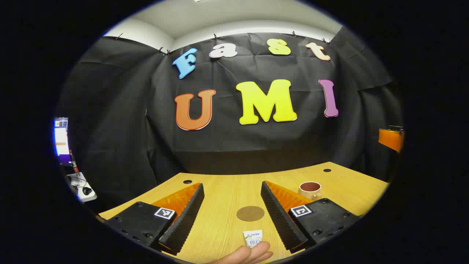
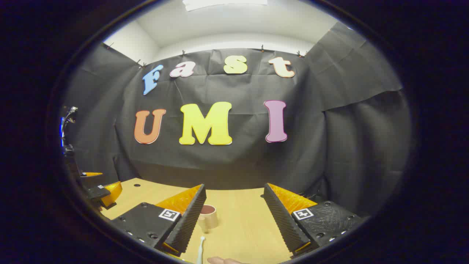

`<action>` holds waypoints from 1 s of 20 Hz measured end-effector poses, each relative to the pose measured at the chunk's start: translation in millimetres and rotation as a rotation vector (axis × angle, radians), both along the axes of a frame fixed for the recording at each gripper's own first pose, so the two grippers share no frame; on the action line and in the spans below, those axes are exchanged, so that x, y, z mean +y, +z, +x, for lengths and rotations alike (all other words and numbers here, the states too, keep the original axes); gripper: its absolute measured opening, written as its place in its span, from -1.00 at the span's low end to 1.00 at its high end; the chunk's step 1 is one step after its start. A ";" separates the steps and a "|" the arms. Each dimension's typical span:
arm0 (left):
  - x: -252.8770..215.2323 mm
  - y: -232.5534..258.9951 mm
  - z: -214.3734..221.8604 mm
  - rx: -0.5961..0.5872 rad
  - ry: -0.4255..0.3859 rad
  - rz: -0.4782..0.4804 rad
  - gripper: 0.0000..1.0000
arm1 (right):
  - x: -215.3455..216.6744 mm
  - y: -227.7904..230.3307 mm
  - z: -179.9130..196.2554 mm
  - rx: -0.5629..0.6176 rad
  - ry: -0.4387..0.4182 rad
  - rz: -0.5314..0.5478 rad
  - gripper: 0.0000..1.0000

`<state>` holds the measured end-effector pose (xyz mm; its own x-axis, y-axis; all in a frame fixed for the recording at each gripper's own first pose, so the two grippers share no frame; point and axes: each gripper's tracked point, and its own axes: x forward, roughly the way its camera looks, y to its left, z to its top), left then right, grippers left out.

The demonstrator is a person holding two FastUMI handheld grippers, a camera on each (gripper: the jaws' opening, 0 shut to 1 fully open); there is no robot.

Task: Put the toothbrush and toothpaste on the desktop into the cup, then pick up the cup and place it on the coaster on the desktop.

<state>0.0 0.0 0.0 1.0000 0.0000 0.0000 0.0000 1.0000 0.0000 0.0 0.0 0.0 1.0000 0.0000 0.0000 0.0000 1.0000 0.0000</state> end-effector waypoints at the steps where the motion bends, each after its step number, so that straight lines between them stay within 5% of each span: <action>1: 3.8 1.1 0.4 -0.007 -0.004 -0.019 0.96 | 2.3 -3.2 0.1 0.009 0.003 -0.004 0.92; 9: 17.9 32.7 -3.3 -0.068 0.007 -0.025 0.95 | 1.2 -19.9 7.8 0.074 0.012 0.025 0.88; 20: -3.9 11.5 -6.5 -0.001 -0.056 -0.076 0.98 | -4.6 -47.6 13.1 0.116 -0.014 -0.001 0.91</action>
